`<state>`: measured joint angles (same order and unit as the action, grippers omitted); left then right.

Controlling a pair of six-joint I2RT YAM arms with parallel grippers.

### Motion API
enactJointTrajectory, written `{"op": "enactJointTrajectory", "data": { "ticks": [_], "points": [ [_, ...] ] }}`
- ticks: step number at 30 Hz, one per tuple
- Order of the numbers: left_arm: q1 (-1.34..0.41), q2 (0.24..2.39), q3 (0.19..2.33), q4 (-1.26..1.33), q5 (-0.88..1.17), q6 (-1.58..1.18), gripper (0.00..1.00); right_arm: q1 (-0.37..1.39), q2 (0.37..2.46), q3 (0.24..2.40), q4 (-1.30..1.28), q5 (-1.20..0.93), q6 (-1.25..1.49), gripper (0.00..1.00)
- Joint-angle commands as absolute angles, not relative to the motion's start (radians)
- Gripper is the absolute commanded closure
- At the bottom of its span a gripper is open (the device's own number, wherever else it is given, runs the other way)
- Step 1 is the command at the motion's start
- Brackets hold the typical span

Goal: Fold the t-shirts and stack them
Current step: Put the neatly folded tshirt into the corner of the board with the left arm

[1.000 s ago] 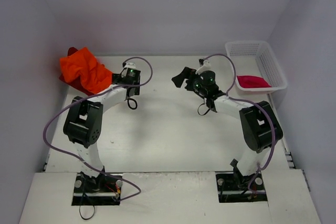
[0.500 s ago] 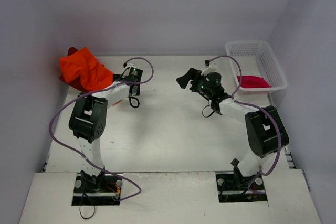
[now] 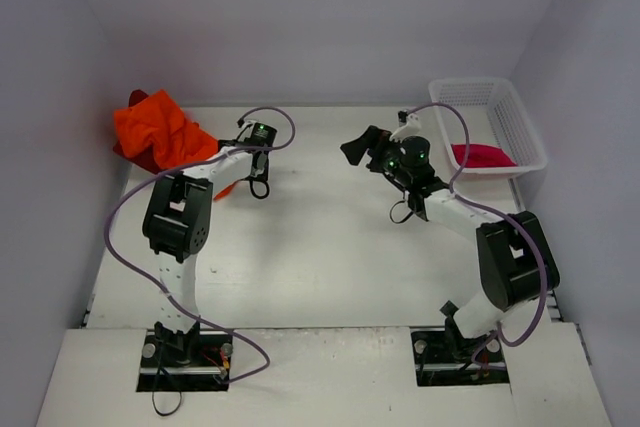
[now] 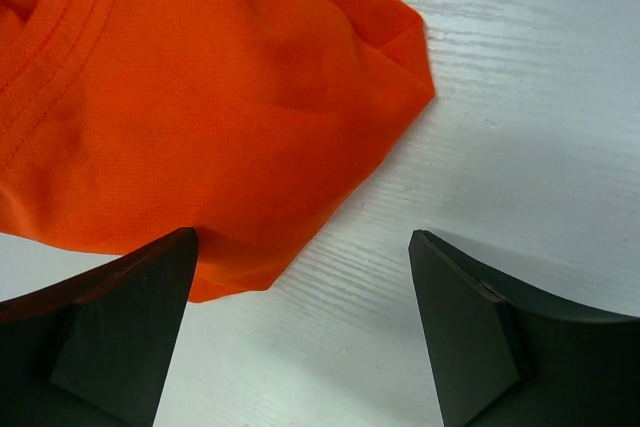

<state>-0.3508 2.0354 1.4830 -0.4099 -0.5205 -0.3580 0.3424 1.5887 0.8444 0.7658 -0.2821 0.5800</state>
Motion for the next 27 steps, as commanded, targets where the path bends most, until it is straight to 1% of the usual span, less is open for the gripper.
{"op": "enactJointTrajectory", "data": {
  "ticks": [1,11,27],
  "points": [
    [-0.325,2.003,1.528,-0.460,-0.512,-0.394,0.19,0.330,1.513,0.851,0.830,-0.295,0.584,0.01],
    [-0.288,2.031,1.563,-0.512,-0.511,-0.413,0.19,0.316,1.488,0.838,0.827,-0.295,0.583,0.01],
    [-0.287,2.088,1.604,-0.563,-0.551,-0.394,0.19,0.272,1.468,0.799,0.856,-0.319,0.595,0.01]
  ]
}}
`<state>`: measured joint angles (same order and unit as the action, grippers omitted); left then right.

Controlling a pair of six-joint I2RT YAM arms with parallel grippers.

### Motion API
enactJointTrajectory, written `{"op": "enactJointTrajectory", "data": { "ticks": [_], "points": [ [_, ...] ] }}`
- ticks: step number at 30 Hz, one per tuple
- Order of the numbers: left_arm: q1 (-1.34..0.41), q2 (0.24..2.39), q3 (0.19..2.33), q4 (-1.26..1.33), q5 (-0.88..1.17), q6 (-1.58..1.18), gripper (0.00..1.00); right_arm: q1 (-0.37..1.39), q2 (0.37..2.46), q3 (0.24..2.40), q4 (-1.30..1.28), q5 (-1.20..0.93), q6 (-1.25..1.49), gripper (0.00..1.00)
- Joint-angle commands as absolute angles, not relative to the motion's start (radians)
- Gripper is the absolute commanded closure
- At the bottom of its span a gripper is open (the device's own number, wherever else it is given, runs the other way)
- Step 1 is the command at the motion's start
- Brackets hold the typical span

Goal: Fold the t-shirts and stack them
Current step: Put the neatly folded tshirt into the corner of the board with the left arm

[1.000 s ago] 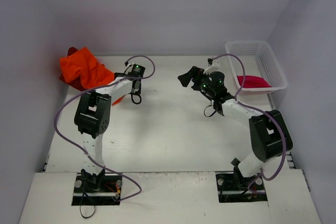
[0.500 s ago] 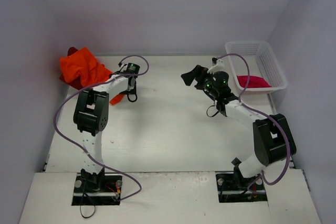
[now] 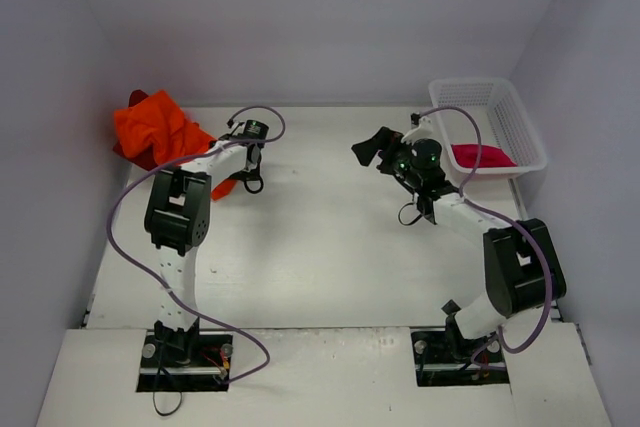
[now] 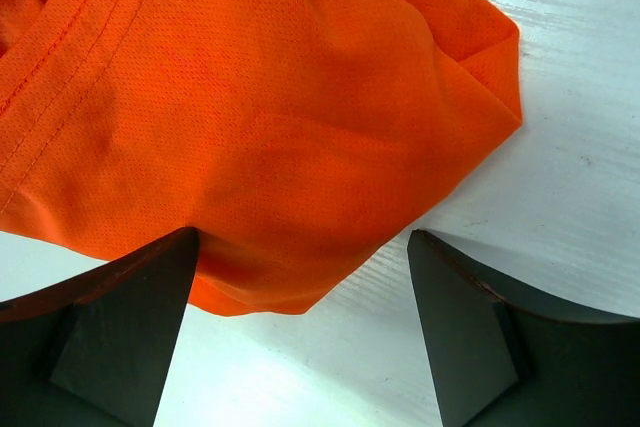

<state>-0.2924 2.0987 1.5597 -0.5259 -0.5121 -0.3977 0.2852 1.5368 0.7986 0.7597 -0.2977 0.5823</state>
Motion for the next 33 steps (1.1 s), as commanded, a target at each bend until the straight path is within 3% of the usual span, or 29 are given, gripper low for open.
{"op": "enactJointTrajectory", "data": {
  "ticks": [1,6,7,10,14,17,21,33],
  "points": [
    [-0.287,2.094,1.612,-0.566,-0.551,-0.396,0.19,0.265,1.467,0.798,0.857,-0.321,0.597,0.01],
    [-0.287,2.102,1.624,-0.577,-0.551,-0.402,0.28,0.252,1.465,0.795,0.864,-0.333,0.598,0.01],
    [-0.287,2.100,1.624,-0.577,-0.551,-0.402,0.37,0.252,1.465,0.793,0.864,-0.334,0.598,0.01],
    [-0.287,2.102,1.623,-0.577,-0.552,-0.402,0.50,0.245,1.465,0.785,0.870,-0.339,0.601,0.01],
    [-0.287,2.102,1.620,-0.586,-0.571,-0.407,0.79,0.239,1.460,0.778,0.876,-0.342,0.604,0.01],
    [-0.287,2.094,1.612,-0.583,-0.578,-0.410,0.90,0.236,1.457,0.778,0.874,-0.347,0.606,0.01],
    [-0.287,2.079,1.598,-0.575,-0.589,-0.411,1.00,0.235,1.457,0.773,0.877,-0.348,0.610,0.01],
    [-0.290,2.005,1.601,-0.566,-0.589,-0.402,1.00,0.224,1.444,0.733,0.874,-0.350,0.601,0.01]
  ]
}}
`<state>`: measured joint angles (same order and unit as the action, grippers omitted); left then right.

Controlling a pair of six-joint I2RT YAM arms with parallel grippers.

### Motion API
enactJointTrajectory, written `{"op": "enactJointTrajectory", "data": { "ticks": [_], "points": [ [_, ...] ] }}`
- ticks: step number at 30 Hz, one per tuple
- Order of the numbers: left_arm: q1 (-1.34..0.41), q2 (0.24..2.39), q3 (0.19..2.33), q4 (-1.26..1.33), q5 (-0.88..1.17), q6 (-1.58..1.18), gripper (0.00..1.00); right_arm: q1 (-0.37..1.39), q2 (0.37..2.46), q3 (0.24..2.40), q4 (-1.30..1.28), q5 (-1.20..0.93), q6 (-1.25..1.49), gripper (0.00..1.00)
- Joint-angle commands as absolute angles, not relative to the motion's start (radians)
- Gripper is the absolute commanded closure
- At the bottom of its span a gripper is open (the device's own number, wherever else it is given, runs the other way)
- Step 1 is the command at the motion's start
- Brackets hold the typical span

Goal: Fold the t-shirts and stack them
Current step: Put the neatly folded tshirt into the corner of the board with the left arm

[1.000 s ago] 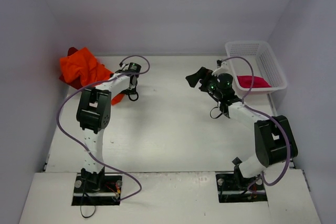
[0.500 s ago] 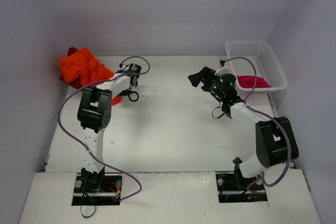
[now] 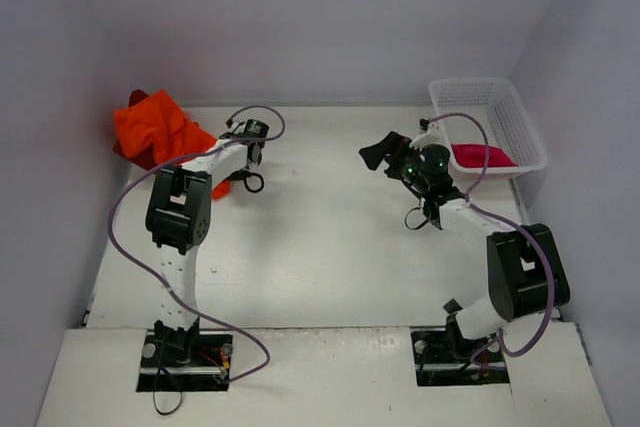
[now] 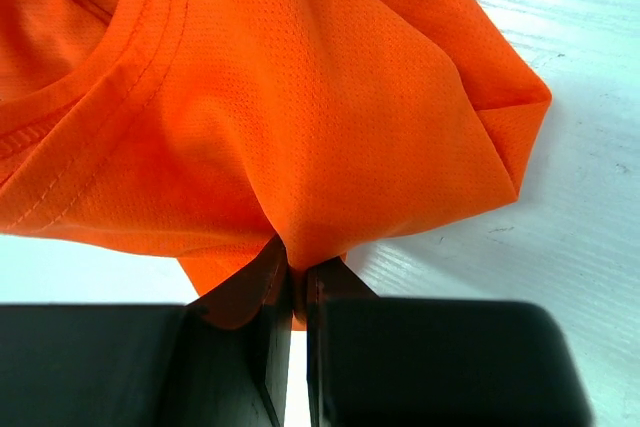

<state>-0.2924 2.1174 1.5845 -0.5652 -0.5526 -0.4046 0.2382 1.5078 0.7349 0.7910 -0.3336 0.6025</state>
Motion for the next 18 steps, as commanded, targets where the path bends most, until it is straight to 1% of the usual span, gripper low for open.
{"op": "enactJointTrajectory", "data": {
  "ticks": [1,11,14,18],
  "points": [
    [-0.290,1.999,1.615,-0.572,-0.591,-0.399,1.00,0.219,1.431,0.730,0.868,-0.350,0.598,0.01],
    [-0.276,1.938,1.818,-0.692,-0.615,-0.336,1.00,0.207,1.368,0.661,0.854,-0.350,0.598,0.01],
    [-0.261,1.921,1.853,-0.721,-0.597,-0.331,1.00,0.206,1.341,0.632,0.850,-0.348,0.598,0.01],
    [-0.253,1.891,1.850,-0.718,-0.601,-0.311,1.00,0.201,1.301,0.600,0.836,-0.348,0.597,0.01]
  ]
}}
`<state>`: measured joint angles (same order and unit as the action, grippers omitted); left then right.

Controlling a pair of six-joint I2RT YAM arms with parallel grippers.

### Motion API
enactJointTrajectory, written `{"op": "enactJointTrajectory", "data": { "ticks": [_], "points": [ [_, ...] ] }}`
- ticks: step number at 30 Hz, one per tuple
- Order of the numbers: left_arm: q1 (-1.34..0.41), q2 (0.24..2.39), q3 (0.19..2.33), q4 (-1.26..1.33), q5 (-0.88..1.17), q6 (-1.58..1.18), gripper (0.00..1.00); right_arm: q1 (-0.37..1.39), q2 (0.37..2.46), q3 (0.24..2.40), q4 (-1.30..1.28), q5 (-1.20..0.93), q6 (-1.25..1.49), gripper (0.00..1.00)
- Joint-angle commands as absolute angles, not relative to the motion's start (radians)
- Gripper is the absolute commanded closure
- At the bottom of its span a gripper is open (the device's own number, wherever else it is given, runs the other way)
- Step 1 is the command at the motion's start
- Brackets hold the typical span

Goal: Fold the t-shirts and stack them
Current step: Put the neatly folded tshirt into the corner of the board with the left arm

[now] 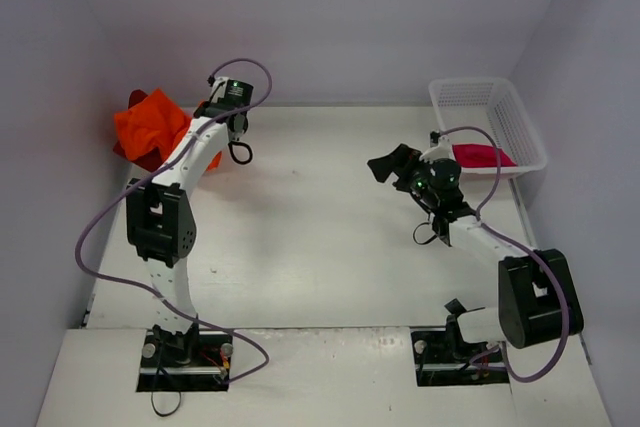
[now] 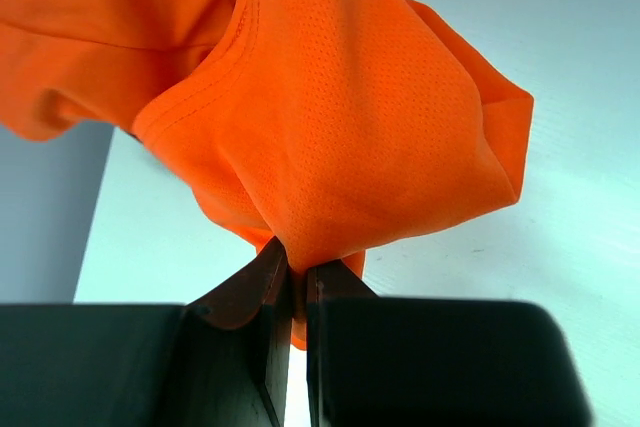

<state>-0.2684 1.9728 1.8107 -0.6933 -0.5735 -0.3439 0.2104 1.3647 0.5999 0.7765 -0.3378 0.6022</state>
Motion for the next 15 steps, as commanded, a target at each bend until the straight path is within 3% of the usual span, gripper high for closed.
{"op": "enactJointTrajectory", "data": {
  "ticks": [1,15],
  "points": [
    [-0.250,1.888,1.850,-0.719,-0.601,-0.307,1.00,0.196,1.284,0.597,0.827,-0.350,0.592,0.01],
    [-0.184,1.833,1.844,-0.729,-0.575,-0.293,1.00,0.140,1.057,0.523,0.674,-0.353,0.565,0.01]
  ]
}}
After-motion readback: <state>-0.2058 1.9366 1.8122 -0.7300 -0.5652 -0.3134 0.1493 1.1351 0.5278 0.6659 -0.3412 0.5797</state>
